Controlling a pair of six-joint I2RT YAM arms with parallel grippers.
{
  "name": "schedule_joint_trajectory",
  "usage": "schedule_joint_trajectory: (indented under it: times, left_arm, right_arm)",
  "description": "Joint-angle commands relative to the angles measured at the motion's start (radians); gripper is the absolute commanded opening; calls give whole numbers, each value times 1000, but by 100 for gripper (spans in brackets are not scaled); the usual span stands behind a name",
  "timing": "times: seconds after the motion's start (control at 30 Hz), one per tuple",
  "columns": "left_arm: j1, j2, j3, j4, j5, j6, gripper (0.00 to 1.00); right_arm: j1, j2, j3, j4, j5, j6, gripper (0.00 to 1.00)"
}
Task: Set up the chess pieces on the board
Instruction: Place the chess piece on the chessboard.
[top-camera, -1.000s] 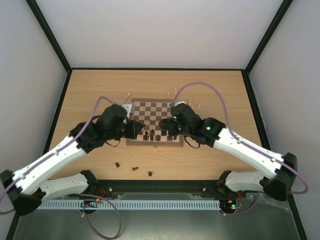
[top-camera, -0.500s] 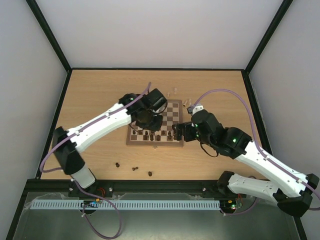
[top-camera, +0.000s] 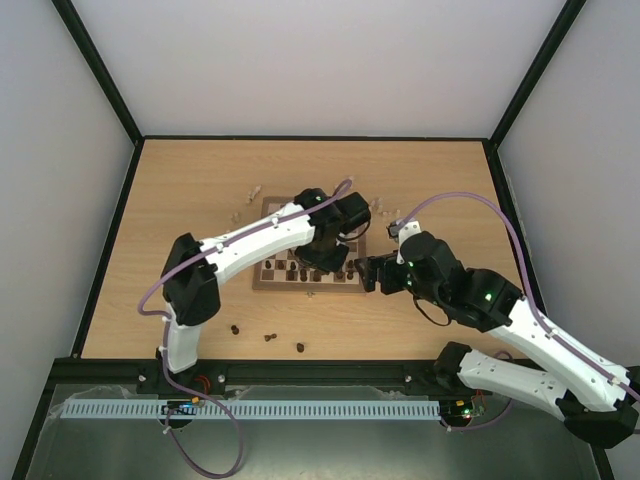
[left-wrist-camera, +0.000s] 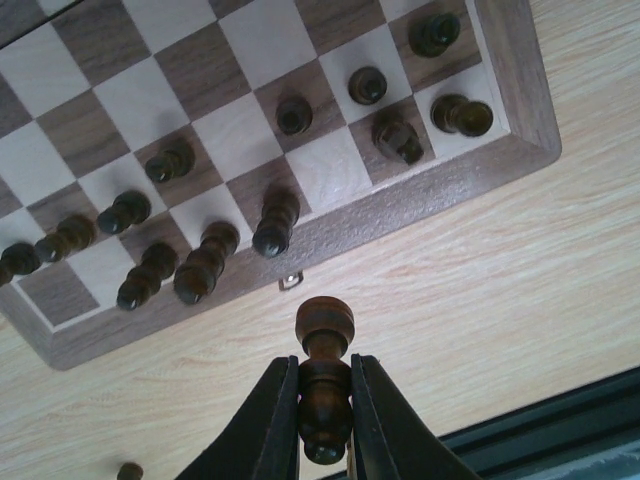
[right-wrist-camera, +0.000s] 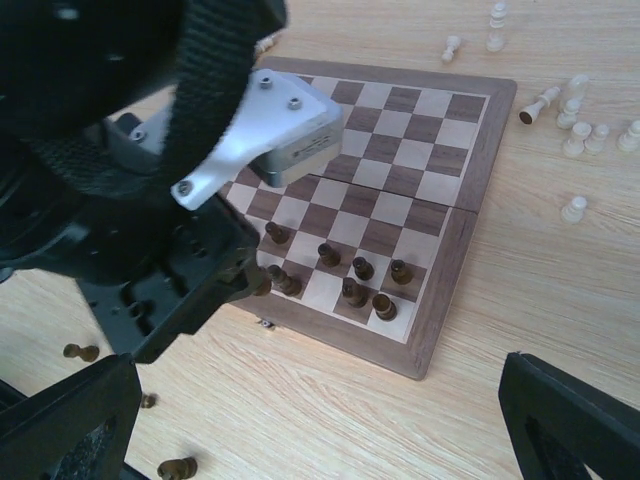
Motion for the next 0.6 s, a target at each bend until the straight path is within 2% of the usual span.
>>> schedule_joint_trajectory:
  times: [0.0, 0.2, 0.57]
  left_arm:
    - [-5, 54, 86, -42, -19, 18, 8]
    - [-8, 113, 123, -10, -16, 28, 8]
    - [0, 129, 10, 117, -26, 44, 8]
  right_arm:
    - [-6, -41, -29, -38, 4, 0, 98]
    - [-6, -47, -31, -38, 2, -4, 99]
    - [-6, -52, -40, -36, 1, -4, 98]
